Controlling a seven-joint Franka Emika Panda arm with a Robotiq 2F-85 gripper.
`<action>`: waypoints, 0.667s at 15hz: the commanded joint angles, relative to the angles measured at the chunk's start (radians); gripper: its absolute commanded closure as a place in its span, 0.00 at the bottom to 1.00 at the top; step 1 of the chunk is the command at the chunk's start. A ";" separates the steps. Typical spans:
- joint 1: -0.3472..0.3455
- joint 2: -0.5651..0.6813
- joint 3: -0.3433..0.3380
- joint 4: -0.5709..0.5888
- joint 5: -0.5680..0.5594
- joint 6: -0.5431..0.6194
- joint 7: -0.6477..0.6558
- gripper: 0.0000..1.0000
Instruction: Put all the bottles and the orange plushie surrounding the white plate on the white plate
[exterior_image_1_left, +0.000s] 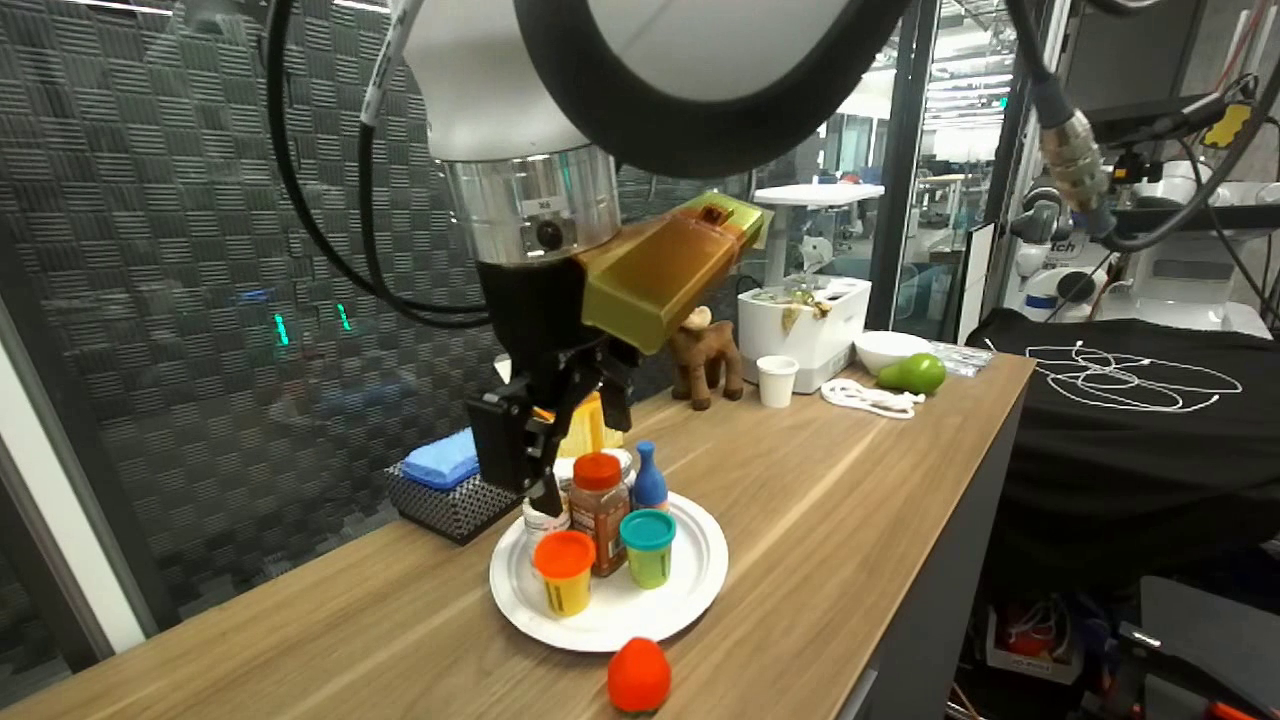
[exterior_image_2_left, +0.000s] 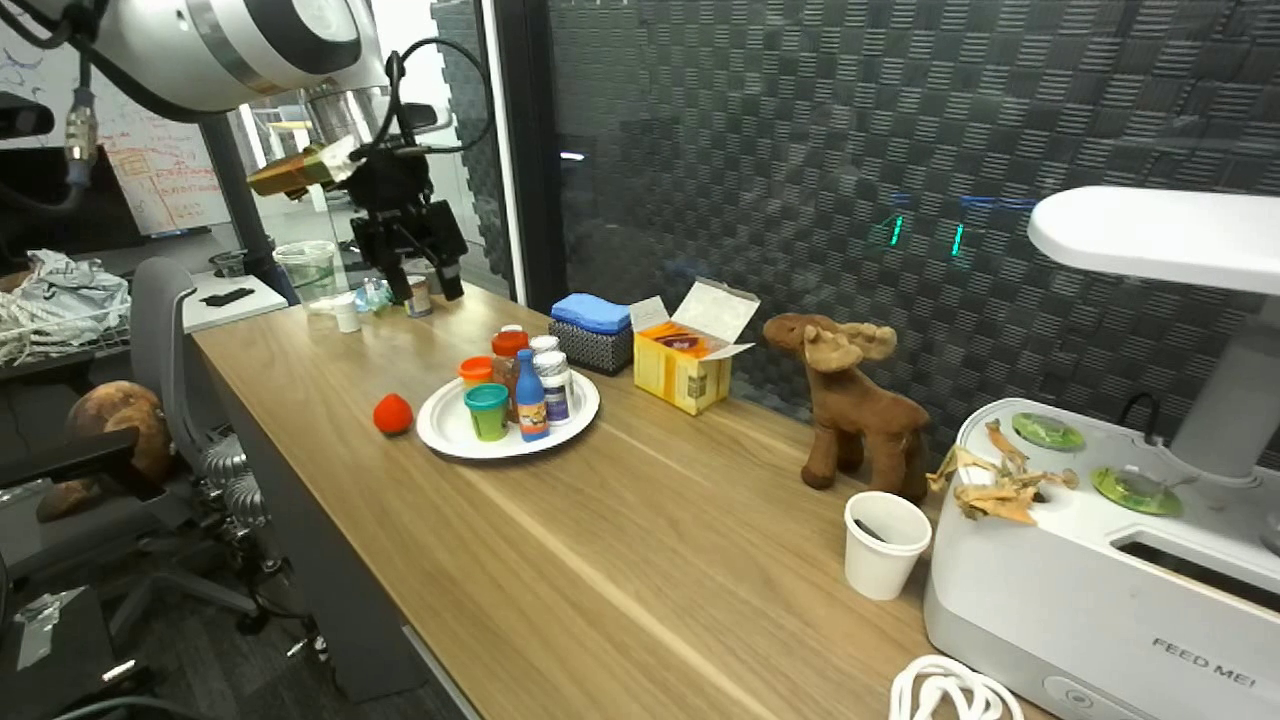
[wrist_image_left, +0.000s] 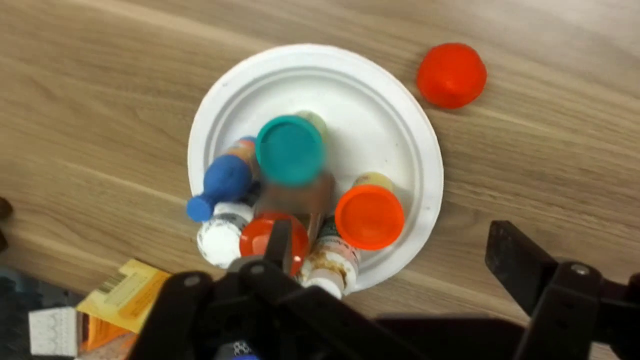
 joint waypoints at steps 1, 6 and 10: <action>-0.012 -0.064 0.016 -0.089 0.061 -0.041 0.114 0.00; -0.009 0.011 0.026 -0.117 0.166 -0.059 0.212 0.00; 0.001 0.093 0.032 -0.113 0.193 0.005 0.242 0.00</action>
